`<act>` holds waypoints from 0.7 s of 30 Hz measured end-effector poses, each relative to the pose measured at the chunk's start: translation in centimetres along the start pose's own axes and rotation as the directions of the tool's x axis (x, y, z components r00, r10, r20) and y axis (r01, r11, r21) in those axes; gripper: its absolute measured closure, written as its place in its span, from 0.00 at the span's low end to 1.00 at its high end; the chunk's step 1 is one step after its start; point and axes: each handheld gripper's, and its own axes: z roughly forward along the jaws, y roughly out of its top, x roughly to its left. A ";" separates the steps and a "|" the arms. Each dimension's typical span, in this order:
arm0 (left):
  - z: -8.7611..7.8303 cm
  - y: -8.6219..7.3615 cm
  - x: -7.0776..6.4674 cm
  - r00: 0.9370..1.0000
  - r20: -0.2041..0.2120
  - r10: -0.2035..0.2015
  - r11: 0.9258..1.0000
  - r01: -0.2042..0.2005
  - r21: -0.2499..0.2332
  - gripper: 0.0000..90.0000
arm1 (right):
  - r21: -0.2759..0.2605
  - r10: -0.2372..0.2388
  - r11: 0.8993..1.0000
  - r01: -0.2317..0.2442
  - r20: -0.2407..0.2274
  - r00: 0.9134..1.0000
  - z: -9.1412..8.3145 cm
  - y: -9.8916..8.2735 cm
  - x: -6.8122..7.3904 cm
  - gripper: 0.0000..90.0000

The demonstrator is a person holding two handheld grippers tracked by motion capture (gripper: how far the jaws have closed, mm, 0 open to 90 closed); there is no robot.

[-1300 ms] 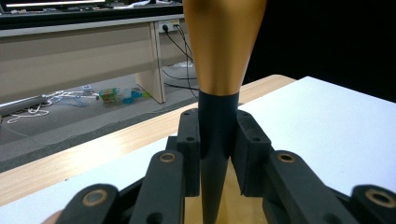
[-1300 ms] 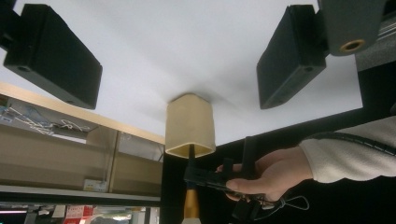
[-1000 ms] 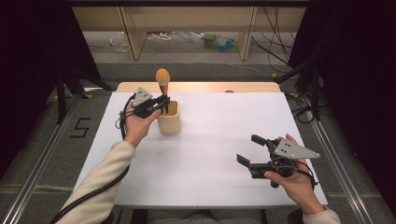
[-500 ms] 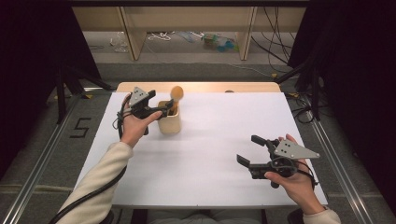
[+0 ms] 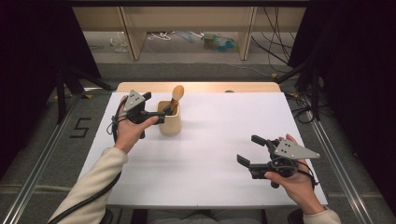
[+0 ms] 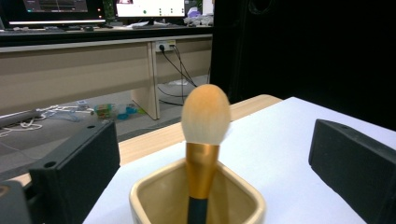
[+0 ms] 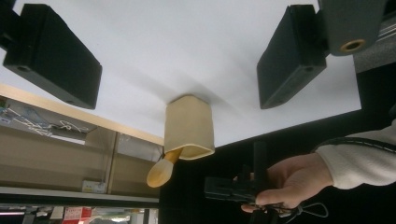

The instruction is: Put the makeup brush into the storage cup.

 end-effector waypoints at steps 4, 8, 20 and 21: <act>-1.3 -0.2 -0.7 1.000 0.027 0.003 1.000 -0.003 -0.007 0.01 | -0.004 -0.007 1.000 0.007 0.004 1.000 0.1 0.0 -0.1 0.17; -2.8 -0.3 -1.3 0.998 0.058 -0.006 1.000 0.008 -0.021 0.01 | 0.002 -0.007 1.000 0.007 0.001 1.000 0.1 0.0 0.1 0.17; -7.7 -1.1 -1.7 0.995 0.097 0.011 0.999 -0.008 -0.038 0.00 | 0.000 -0.011 1.000 0.011 0.005 1.000 0.1 0.0 0.0 0.17; -8.1 -1.2 -1.7 0.994 0.106 0.004 0.999 0.001 -0.043 0.00 | -0.007 -0.003 1.000 0.003 -0.003 1.000 0.2 -0.1 0.0 0.17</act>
